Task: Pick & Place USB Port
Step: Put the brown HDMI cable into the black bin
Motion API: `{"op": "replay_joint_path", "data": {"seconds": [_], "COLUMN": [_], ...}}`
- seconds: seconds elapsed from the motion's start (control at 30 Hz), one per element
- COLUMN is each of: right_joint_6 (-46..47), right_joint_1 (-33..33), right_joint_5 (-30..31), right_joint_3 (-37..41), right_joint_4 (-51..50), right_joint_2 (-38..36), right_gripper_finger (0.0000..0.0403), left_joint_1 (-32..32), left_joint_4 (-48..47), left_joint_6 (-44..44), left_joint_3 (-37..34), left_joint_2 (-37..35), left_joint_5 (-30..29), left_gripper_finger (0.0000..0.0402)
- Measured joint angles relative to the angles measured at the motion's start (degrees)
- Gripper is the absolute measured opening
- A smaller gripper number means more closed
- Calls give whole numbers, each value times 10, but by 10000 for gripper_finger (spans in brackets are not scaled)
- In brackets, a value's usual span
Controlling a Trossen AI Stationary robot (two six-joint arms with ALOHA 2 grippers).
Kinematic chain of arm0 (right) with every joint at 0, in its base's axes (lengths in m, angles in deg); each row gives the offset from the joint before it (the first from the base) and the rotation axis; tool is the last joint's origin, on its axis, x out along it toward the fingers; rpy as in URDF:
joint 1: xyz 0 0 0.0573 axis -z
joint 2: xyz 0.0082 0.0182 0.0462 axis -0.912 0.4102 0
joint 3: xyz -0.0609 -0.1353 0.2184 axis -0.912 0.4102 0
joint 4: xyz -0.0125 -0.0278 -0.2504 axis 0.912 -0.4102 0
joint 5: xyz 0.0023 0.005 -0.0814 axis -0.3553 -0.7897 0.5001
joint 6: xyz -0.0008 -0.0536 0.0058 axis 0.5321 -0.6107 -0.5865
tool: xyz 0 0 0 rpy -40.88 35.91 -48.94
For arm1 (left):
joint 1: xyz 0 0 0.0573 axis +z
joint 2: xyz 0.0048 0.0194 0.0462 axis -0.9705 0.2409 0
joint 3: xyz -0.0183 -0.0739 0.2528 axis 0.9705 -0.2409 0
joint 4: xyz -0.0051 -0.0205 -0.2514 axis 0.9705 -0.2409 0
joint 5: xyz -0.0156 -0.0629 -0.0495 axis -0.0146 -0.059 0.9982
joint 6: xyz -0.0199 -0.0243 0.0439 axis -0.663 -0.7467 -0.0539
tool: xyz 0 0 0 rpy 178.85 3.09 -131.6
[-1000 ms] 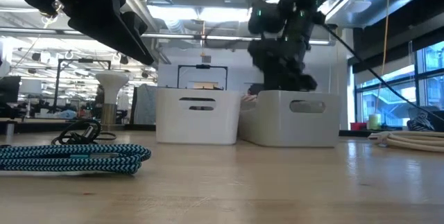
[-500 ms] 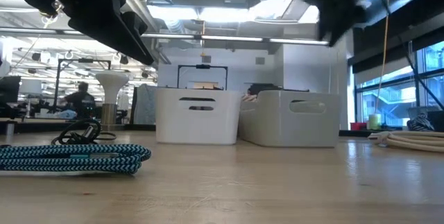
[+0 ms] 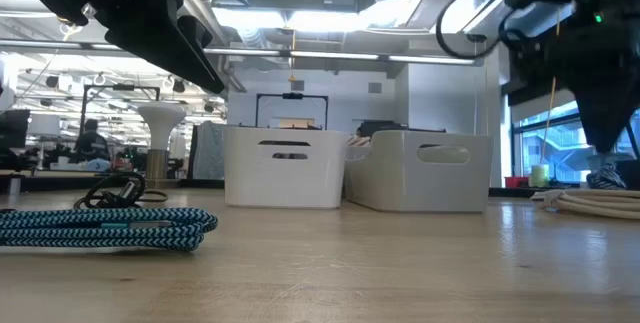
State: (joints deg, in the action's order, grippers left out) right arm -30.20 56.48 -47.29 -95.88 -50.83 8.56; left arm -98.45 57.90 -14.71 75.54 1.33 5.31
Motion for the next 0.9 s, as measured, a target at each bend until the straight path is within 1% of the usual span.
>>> {"op": "replay_joint_path", "data": {"seconds": [0.1,0.2,0.43,0.63,0.9], "right_joint_6": [10,11,32,42,43], "right_joint_1": [-11,-15,-15,-15,-15], "right_joint_5": [-3,-13,-13,-12,-11], "right_joint_3": [45,79,125,162,173], "right_joint_4": [68,113,149,200,217], "right_joint_2": [2,2,2,2,0], "right_gripper_finger": [227,227,227,227,227], "left_joint_1": [0,0,0,0,0], "left_joint_4": [0,0,0,0,0], "left_joint_6": [0,0,0,0,0], "left_joint_3": [0,0,0,0,0], "left_joint_2": [0,0,0,0,0], "left_joint_5": [-5,-6,-6,-6,-6], "left_gripper_finger": [143,143,143,143,143]}}
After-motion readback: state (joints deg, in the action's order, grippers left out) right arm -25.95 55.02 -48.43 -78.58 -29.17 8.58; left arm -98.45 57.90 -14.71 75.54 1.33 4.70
